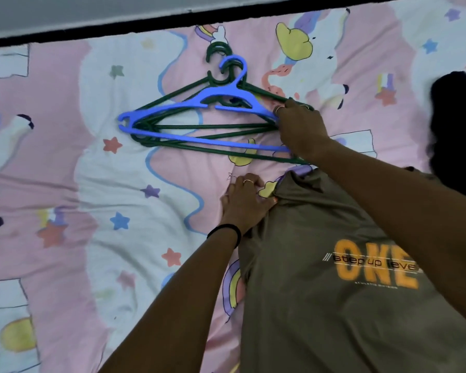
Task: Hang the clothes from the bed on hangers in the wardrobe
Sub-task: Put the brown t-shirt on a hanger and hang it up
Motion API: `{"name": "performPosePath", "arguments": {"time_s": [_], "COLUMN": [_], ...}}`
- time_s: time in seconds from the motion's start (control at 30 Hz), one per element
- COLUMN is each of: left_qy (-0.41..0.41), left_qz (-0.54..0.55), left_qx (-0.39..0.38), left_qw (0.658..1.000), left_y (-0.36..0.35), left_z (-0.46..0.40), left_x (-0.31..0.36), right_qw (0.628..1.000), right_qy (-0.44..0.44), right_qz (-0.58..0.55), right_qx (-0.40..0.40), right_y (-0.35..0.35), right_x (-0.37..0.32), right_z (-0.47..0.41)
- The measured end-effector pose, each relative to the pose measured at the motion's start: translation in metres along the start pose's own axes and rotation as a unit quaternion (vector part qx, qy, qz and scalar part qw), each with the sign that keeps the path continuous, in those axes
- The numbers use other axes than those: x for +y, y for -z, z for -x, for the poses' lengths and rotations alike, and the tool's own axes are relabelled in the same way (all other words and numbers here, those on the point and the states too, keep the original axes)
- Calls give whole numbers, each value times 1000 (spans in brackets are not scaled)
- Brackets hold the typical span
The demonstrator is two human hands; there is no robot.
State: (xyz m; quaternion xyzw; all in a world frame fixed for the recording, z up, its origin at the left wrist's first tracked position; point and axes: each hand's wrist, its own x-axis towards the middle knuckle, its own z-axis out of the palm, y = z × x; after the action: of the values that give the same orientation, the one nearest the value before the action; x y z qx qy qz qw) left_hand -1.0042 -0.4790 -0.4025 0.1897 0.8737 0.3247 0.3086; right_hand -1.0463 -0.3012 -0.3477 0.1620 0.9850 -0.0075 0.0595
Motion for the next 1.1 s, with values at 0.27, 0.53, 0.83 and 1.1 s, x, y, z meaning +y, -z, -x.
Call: {"name": "performPosePath", "arguments": {"time_s": [0.27,0.53,0.83,1.1], "left_qy": [25,-17,-227,-130], "left_qz": [-91,-238,-375,-424], "left_qx": [48,41,7,28], "left_qw": [994,970,899,896], "left_y": [1,2,-44,-52], "left_z": [14,26,16,4], "left_x": [10,52,121,134], "right_qw": [993,951,953,965], "right_qy": [-35,-126,-240,-189], "right_qz": [-54,-257,-136,-120], "right_qx": [96,116,124,134], "right_y": [59,79,61,74], "right_x": [74,235,297,317], "right_z": [59,212,269,257]}}
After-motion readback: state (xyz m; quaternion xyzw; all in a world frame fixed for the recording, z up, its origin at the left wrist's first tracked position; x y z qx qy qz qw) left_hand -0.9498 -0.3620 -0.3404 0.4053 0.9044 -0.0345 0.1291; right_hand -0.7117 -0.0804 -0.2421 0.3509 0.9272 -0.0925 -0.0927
